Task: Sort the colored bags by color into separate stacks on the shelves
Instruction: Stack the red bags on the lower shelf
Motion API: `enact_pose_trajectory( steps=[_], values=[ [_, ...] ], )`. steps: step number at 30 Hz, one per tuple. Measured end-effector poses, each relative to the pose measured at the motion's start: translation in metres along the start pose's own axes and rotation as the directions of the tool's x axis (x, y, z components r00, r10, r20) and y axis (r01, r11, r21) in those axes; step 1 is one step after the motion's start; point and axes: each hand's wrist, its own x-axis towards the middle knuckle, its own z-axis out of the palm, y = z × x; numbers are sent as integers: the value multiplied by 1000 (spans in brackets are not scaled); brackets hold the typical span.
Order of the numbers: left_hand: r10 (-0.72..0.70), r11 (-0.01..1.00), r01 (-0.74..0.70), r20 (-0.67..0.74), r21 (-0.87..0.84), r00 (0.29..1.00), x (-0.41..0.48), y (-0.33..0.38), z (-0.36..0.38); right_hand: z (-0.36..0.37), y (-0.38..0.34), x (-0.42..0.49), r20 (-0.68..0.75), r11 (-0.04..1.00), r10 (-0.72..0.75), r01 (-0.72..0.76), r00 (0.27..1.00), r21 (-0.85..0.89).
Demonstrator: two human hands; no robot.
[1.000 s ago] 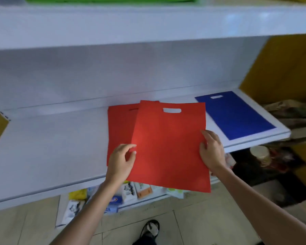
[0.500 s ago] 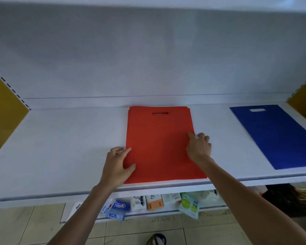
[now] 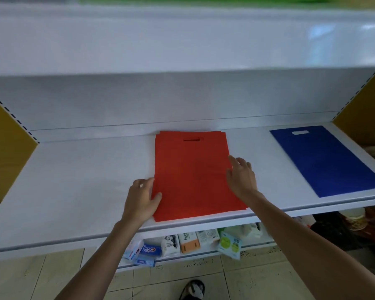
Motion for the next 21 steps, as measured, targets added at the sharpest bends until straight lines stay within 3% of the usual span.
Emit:
enact_pose_trajectory(
  steps=[10,21],
  values=[
    [251,968,-251,-13,-19,968,-104,77,-77,-128,-29,-123,-200,985,-110,134,974,110],
    [492,863,-504,-288,35,822,-169,155,-230,-289,-125,-188,-494,940,-151,278,856,195]
  ],
)
